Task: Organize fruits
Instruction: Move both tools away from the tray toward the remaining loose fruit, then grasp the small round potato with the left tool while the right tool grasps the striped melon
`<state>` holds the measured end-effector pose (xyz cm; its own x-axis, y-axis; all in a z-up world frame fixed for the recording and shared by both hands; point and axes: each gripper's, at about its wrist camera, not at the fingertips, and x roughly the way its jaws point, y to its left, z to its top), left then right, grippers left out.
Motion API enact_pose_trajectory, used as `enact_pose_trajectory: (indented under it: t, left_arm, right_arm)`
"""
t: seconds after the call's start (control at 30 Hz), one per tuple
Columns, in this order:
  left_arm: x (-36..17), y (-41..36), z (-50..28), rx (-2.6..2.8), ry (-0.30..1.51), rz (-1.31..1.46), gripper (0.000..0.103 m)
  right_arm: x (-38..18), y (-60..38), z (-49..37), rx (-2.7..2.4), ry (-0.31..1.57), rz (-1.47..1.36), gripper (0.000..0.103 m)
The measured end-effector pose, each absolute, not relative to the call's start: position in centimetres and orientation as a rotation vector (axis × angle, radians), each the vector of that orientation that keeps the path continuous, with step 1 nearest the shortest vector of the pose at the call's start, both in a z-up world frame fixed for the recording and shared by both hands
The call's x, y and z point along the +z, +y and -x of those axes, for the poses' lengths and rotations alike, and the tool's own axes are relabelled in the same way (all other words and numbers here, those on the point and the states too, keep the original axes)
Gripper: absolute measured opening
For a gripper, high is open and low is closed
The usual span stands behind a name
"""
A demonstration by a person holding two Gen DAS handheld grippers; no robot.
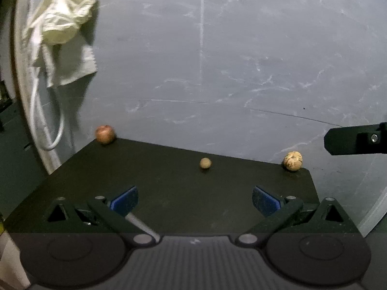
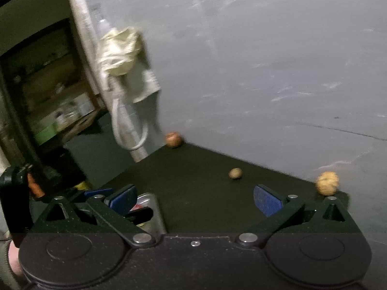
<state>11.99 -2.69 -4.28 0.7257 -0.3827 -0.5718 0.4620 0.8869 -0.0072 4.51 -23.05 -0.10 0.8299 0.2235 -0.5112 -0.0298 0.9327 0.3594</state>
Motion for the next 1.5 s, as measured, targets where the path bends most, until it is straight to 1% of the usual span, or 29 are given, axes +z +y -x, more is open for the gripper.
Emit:
enact_pose_trajectory:
  t: [0.4, 0.7, 1.0, 1.07, 1.17, 1.23, 1.27, 1.33, 1.37, 1.43, 1.47, 1.5]
  left_arm:
    - [-7.5, -8.5, -21.0, -0.544, 0.667, -0.156, 0.102]
    - [-12.8, -12.8, -29.0, -0.593, 0.732, -0.179, 0.102]
    - [-17.8, -14.6, -33.6, -0.572, 0.789, -0.182, 0.101]
    - [-18.4, -14.8, -34.1, -0.570, 0.793, -0.185, 0.100]
    - [-18.9, -15.1, -34.8, -0.561, 0.793, -0.196, 0.091]
    - [-19.0, -15.5, -35.1, -0.560, 0.796, -0.199, 0.083]
    - [-19.1, -15.5, -35.2, -0.561, 0.796, -0.199, 0.080]
    - [-19.3, -15.9, -35.3, -0.560, 0.801, -0.205, 0.073]
    - [-19.4, -15.9, -35.3, -0.561, 0.803, -0.209, 0.071]
    - [-19.3, -16.2, -35.1, -0.564, 0.805, -0.215, 0.061]
    - [-19.3, -16.3, -35.0, -0.563, 0.798, -0.224, 0.060]
    - [-19.3, -16.4, -35.0, -0.566, 0.796, -0.225, 0.056]
  right_arm:
    - [-4.0, -29.1, -7.0, -0.199, 0.611, -0.390, 0.102]
    - [-7.6, -32.2, -10.6, -0.345, 0.664, -0.369, 0.102]
    - [-10.8, -33.3, -14.1, -0.378, 0.696, -0.365, 0.102]
    - [-11.3, -33.5, -14.4, -0.378, 0.701, -0.362, 0.102]
    - [-11.9, -33.7, -14.9, -0.384, 0.714, -0.371, 0.102]
    - [-12.1, -33.9, -15.1, -0.385, 0.716, -0.375, 0.102]
    - [-12.3, -33.9, -15.1, -0.385, 0.718, -0.374, 0.102]
    - [-12.5, -34.1, -15.7, -0.386, 0.721, -0.376, 0.102]
    - [-12.5, -34.1, -15.7, -0.387, 0.722, -0.377, 0.102]
    - [-12.5, -34.1, -15.6, -0.389, 0.722, -0.379, 0.102]
    - [-12.5, -34.2, -15.7, -0.390, 0.722, -0.379, 0.102]
    - [-12.6, -34.3, -15.8, -0.391, 0.724, -0.379, 0.102]
